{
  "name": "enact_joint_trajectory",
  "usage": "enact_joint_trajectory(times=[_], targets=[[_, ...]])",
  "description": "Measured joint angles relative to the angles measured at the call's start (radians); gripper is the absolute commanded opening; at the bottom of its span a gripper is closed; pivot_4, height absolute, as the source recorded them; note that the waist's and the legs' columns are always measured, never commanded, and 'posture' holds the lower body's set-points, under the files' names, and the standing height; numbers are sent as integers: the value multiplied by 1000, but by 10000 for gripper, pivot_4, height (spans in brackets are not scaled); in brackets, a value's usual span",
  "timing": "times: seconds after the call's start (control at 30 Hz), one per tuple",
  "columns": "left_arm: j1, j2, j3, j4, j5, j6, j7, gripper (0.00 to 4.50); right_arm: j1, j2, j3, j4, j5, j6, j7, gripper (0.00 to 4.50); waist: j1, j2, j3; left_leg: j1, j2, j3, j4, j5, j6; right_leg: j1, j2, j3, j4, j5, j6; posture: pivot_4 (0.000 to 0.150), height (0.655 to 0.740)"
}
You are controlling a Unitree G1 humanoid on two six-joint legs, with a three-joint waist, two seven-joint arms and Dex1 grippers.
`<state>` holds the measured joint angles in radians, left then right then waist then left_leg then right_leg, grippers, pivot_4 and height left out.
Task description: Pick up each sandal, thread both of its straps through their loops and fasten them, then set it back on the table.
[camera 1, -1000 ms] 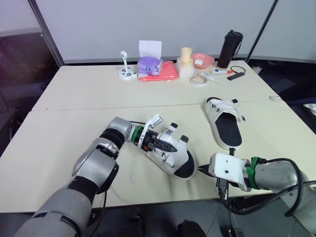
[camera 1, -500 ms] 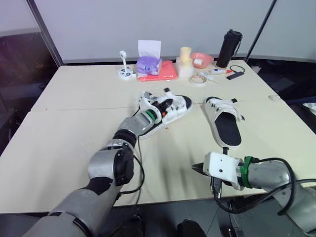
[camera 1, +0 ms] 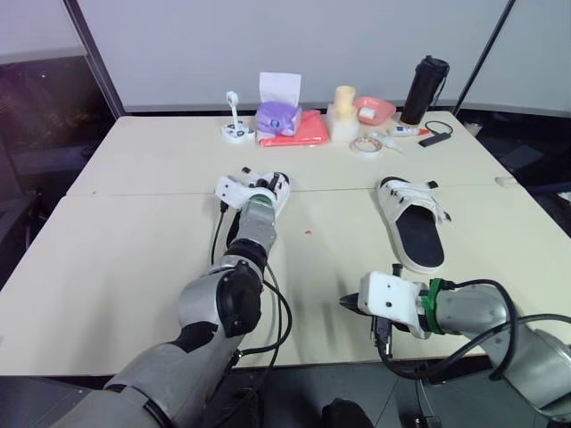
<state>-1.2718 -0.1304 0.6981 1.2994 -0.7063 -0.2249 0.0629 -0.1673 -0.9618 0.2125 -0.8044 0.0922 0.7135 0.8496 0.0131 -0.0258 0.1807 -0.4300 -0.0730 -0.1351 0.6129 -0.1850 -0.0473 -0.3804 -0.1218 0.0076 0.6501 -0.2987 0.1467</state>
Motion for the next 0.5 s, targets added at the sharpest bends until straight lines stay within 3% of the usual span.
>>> enact_joint_trajectory(times=[0.13,0.3,0.5], targets=[[4,0,1,9,2,-10,-4,16983,-4,0,8,0,0,1,0,0,-1,0,0,0,0,0,0,0,0,0,0,0,0,0,0,1500,7400],[9,4,-3,4,12,20,-58,43796,-7,3,14,3,0,-3,1,0,-1,0,0,0,0,0,0,0,0,0,0,0,0,0,0,1500,7400],[63,28,-67,-45,51,178,-203,44465,-24,8,23,26,-1,-29,4,0,-3,0,0,0,0,0,0,0,0,1,0,0,0,0,0,1500,7400]])
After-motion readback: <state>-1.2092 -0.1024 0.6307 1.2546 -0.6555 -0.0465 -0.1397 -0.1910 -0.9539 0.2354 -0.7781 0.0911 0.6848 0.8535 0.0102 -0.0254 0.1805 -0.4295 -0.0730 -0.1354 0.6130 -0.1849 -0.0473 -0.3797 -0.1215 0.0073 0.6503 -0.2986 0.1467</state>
